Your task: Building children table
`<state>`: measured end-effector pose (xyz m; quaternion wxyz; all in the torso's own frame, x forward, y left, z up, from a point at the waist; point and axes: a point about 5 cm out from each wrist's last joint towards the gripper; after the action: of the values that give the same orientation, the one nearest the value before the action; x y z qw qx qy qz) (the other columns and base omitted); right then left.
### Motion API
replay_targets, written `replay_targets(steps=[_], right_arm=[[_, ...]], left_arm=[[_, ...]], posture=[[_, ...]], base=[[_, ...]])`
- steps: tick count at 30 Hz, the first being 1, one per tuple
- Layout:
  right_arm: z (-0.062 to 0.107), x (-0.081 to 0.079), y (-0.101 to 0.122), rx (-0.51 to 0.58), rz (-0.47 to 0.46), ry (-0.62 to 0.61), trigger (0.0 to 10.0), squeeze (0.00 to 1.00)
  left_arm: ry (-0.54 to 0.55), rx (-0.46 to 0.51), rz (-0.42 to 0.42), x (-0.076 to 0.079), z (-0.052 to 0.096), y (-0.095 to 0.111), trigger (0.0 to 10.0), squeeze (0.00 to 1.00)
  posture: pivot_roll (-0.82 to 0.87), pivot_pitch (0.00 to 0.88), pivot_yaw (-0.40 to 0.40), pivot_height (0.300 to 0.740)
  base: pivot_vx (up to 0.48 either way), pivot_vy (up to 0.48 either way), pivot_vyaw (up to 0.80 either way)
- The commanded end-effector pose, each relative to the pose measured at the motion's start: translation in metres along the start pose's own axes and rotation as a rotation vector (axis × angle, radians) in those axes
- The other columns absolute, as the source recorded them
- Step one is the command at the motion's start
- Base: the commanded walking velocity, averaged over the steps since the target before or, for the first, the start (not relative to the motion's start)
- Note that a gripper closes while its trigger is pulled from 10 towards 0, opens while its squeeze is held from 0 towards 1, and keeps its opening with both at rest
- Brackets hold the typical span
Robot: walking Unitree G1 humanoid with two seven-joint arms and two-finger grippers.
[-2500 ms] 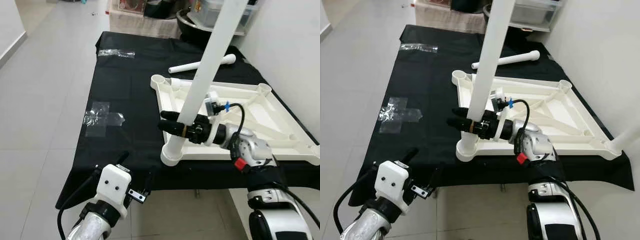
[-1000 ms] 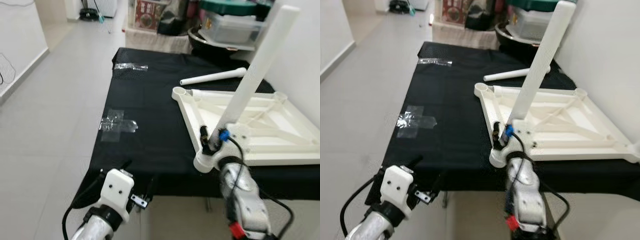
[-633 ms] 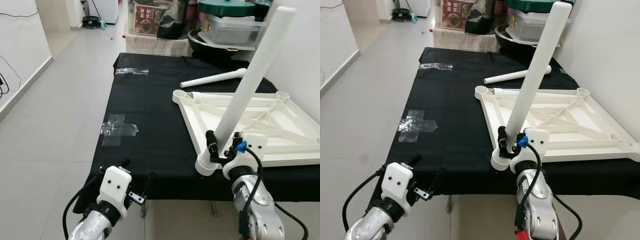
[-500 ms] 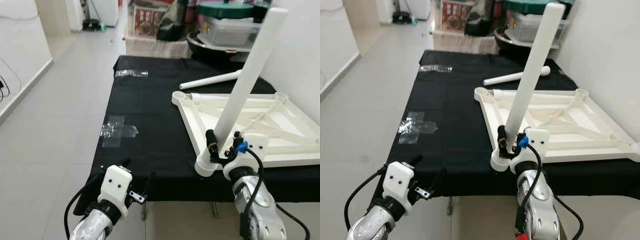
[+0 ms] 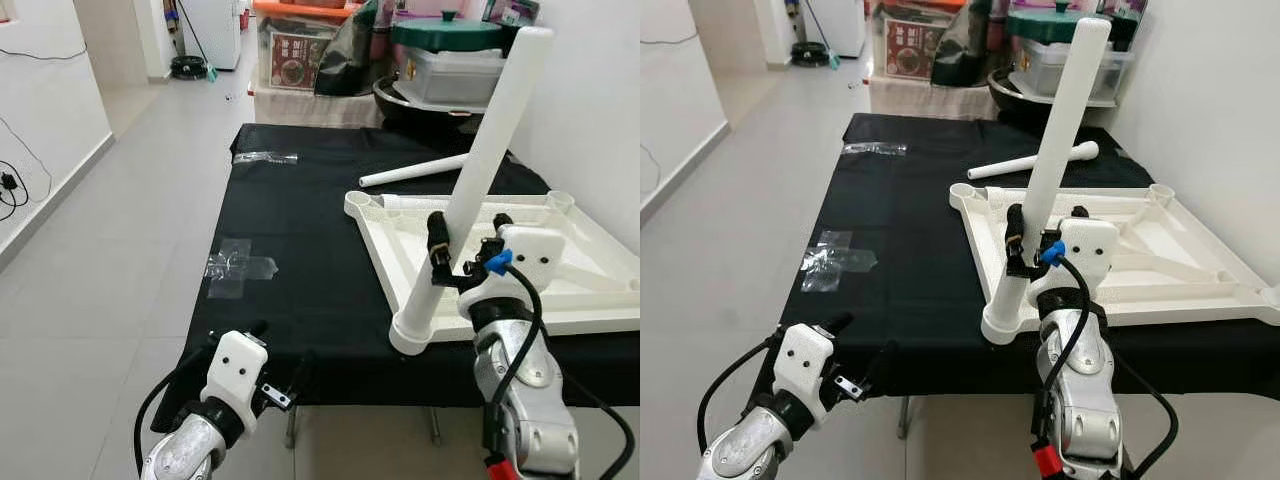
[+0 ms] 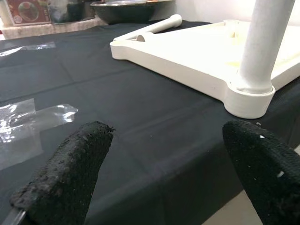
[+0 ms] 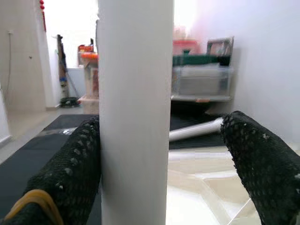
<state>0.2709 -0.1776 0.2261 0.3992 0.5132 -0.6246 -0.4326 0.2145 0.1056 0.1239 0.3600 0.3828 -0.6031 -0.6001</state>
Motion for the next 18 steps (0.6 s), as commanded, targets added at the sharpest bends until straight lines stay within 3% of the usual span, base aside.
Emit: replay_targets(steps=[1, 4, 6, 8, 11, 14, 18], right_arm=[[-0.004, 0.005, 0.017, 0.086, 0.038, -0.073, 10.0, 0.00], [-0.016, 0.003, 0.040, 0.178, 0.048, -0.126, 10.0, 0.00], [-0.016, 0.003, 0.040, 0.178, 0.048, -0.126, 10.0, 0.00], [-0.030, 0.006, 0.062, 0.281, 0.066, -0.156, 10.0, 0.00], [-0.038, 0.010, 0.073, 0.327, 0.068, -0.178, 10.0, 0.00], [-0.052, 0.012, 0.101, 0.447, 0.059, -0.194, 10.0, 0.00], [-0.055, 0.008, 0.117, 0.526, 0.074, -0.192, 10.0, 0.00]], left_arm=[[-0.006, -0.014, 0.007, -0.001, 0.000, -0.004, 10.0, 0.00], [-0.004, -0.017, 0.003, -0.002, -0.001, -0.006, 10.0, 0.00], [-0.004, -0.017, 0.003, -0.002, -0.001, -0.006, 10.0, 0.00], [-0.005, -0.014, -0.007, -0.003, -0.001, -0.006, 10.0, 0.00], [-0.006, -0.015, -0.010, -0.003, -0.001, -0.006, 10.0, 0.00], [-0.009, -0.018, -0.011, -0.003, -0.002, -0.008, 10.0, 0.00], [-0.008, -0.017, -0.014, -0.004, -0.003, -0.008, 10.0, 0.00]], posture=[[0.06, 0.012, -0.072, 0.740], [0.06, 0.000, -0.071, 0.740], [0.06, 0.000, -0.071, 0.740], [0.07, 0.000, -0.062, 0.740], [0.07, 0.000, -0.064, 0.740], [0.07, 0.000, -0.070, 0.740], [0.07, 0.000, -0.070, 0.740]], base=[[0.000, 0.000, 0.00], [0.000, 0.000, 0.00], [0.000, 0.000, 0.00], [0.000, 0.000, 0.00], [0.000, 0.000, 0.00], [0.000, 0.000, 0.00], [0.000, 0.000, 0.00]])
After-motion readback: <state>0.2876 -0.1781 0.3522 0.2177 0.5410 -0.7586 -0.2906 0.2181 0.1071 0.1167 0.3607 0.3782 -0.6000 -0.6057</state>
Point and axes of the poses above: a point about 5 cm out from each wrist's last joint towards the gripper, its own z axis pointing back from the gripper into the wrist, its own y axis along the axis of the wrist's last joint, x = y × z, and after that the axes turned 2 degrees about z, right-handed
